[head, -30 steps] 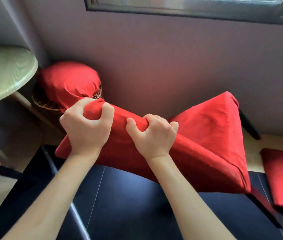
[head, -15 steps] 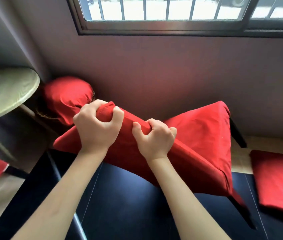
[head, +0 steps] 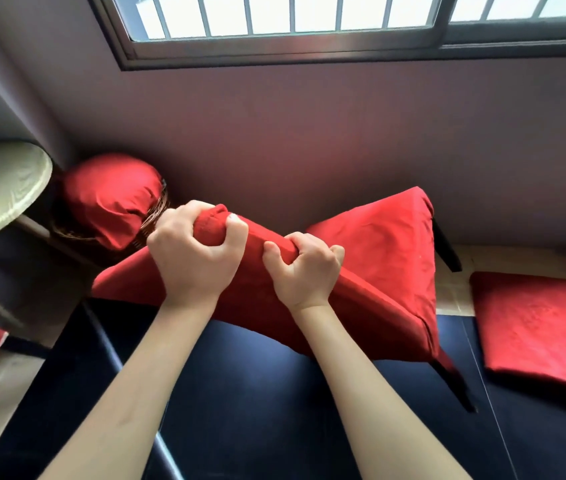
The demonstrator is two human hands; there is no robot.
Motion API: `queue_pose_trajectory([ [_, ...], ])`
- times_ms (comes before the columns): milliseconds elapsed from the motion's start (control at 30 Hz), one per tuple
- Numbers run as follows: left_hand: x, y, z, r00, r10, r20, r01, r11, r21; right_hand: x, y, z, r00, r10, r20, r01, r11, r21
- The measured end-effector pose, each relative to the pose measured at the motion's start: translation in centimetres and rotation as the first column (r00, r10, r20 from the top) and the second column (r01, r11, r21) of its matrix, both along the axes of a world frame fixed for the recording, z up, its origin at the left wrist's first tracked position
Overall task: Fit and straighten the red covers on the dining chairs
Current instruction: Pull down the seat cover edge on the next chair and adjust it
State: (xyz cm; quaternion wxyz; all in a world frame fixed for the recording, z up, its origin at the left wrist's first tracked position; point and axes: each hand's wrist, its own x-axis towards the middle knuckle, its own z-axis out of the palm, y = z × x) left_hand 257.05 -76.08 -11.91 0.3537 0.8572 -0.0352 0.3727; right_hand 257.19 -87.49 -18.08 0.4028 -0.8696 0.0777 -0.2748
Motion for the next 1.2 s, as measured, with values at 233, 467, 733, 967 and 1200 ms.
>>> queue_pose_trajectory([
  [233,-2.0,-4.7,1.0,0.999,0.033,0.014,-0.034,0.998,0.056,-1.7,-4.7,0.4,0.999,0.015,0.045,-0.016,0.999,0.036],
  [467,-4.5,-10.6,2.7,0.998,0.057,0.015,-0.058,0.995,0.082,-4.3,-10.3,2.1,0.986,0.131,-0.099,-0.124,0.989,0.077],
  [733,-6.5,-15.5,3.5,0.997,0.076,0.006,-0.076,0.989,0.126,-7.0,-15.0,2.5,0.953,0.252,-0.170,-0.215,0.954,0.210],
  [967,-8.1,-19.2,3.8,0.996,0.083,0.014,-0.084,0.985,0.150,-8.4,-19.3,2.7,0.922,0.334,-0.194,-0.282,0.925,0.254],
  [1200,-9.1,-21.7,3.7,0.995,0.102,0.020,-0.104,0.980,0.167,-9.4,-21.8,2.7,0.907,0.370,-0.202,-0.301,0.903,0.306],
])
